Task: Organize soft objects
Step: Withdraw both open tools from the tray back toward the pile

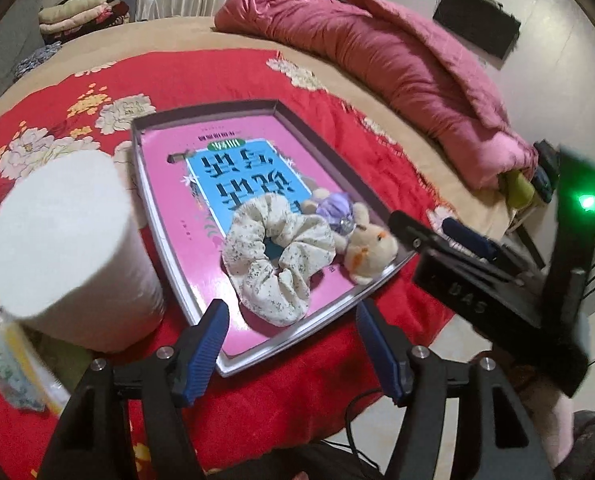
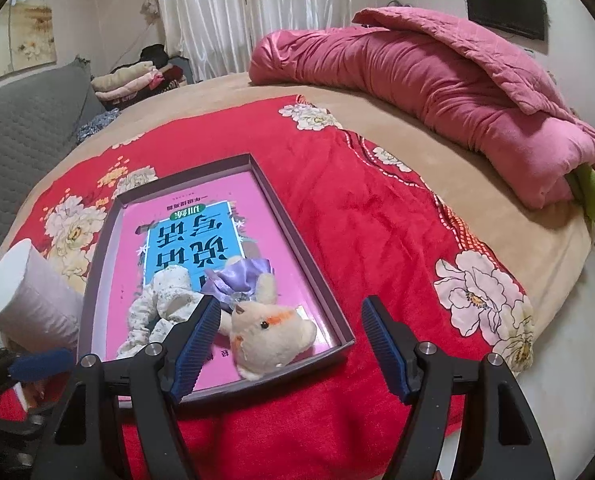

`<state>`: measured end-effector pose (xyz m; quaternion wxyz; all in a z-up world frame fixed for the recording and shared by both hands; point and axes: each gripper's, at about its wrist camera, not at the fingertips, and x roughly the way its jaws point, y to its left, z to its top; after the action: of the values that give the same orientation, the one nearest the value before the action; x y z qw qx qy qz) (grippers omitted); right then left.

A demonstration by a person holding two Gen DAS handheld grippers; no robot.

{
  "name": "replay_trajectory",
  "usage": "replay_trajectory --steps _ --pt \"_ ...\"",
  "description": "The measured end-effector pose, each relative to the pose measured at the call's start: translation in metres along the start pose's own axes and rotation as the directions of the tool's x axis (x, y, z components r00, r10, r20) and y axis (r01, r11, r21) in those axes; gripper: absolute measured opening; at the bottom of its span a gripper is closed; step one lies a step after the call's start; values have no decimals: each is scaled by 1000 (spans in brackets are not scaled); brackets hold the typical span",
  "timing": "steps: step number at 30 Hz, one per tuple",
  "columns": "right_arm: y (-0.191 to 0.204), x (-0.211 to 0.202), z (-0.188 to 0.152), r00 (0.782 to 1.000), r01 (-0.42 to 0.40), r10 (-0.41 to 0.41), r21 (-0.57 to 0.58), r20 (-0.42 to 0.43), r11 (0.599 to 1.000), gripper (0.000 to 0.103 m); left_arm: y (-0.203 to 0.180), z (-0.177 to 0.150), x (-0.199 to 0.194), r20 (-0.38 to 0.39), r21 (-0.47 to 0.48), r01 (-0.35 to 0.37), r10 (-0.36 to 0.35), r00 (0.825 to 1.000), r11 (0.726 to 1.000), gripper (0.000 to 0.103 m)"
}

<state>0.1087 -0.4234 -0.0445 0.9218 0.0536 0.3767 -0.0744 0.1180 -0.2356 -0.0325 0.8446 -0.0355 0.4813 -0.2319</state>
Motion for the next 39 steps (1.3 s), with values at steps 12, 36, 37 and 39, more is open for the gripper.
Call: replay_trajectory --steps 12,36,37,39 --pt "19 -22 7 999 -17 19 -44 42 999 74 47 -15 -75 121 -86 -43 53 991 995 66" --pt "170 -107 -4 954 -258 292 -321 62 911 75 184 -67 -151 166 -368 -149 223 961 918 66" --pt "176 -110 -6 949 -276 310 -329 56 903 75 190 -72 -150 157 -383 -145 219 963 912 66" --pt "189 -115 -11 941 -303 337 -348 39 887 75 198 -79 -148 140 -400 -154 226 964 903 66"
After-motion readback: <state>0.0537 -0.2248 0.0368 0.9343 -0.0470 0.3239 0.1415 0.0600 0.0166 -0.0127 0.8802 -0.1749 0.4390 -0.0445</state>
